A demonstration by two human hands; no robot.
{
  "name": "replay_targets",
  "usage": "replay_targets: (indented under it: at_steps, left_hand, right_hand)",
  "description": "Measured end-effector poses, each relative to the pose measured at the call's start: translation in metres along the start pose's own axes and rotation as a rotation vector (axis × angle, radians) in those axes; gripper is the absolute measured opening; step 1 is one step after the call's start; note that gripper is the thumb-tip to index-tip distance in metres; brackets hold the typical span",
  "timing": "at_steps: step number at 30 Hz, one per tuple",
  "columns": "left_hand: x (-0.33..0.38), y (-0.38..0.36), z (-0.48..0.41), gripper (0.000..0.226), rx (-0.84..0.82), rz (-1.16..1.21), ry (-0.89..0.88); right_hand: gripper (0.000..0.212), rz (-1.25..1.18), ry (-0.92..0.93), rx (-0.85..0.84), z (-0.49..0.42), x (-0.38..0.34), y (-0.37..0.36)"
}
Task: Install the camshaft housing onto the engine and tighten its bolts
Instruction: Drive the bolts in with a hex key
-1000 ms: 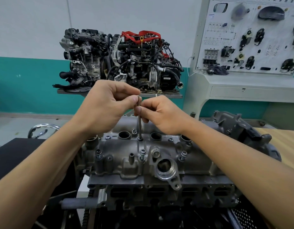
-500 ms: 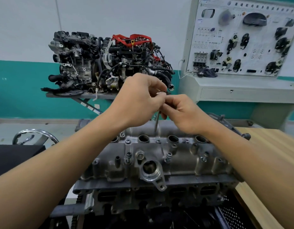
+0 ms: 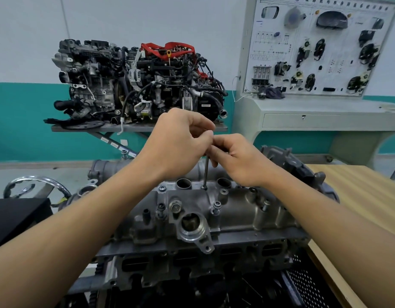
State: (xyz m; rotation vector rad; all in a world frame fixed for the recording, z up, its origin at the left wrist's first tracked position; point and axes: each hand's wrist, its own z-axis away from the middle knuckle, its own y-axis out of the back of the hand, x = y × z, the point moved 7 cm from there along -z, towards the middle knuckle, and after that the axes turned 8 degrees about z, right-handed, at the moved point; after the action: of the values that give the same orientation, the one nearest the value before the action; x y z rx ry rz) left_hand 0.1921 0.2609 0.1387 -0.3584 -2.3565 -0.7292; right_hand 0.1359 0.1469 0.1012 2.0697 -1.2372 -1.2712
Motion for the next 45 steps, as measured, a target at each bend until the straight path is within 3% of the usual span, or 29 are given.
replay_targets:
  at_steps: [10,15,19,21,24,29,33,45]
  left_hand:
    - [0.013,0.004,0.016,0.012,0.015,-0.054,-0.059]
    - [0.019,0.004,0.023,0.011,-0.013,-0.085,-0.079]
    - [0.021,0.006,0.026,0.014,-0.013,-0.085,-0.086]
    - [0.021,0.005,0.026,0.013,-0.018,-0.094,-0.092]
    - [0.022,0.004,0.026,0.013,-0.017,-0.095,-0.095]
    - [0.020,0.003,0.022,0.013,-0.014,-0.086,-0.098]
    - [0.016,0.002,0.020,0.016,-0.011,-0.065,-0.096]
    - [-0.004,-0.005,0.009,0.010,0.006,0.089,-0.056]
  right_hand:
    - [0.035,0.092,0.099,0.033,0.011,-0.020,0.000]
    - [0.025,0.111,0.123,0.037,0.016,-0.023,-0.002]
    - [0.044,0.078,0.162,0.072,0.021,-0.031,0.000]
    - [0.037,0.096,0.170,0.075,0.022,-0.031,-0.001]
    - [0.022,0.120,0.153,0.088,0.021,-0.027,0.001]
    - [0.034,0.122,0.145,0.121,0.020,-0.027,0.003]
    - [0.019,0.117,0.105,0.093,0.019,-0.020,0.001]
    - [0.033,0.083,-0.063,0.147,0.013,0.003,0.003]
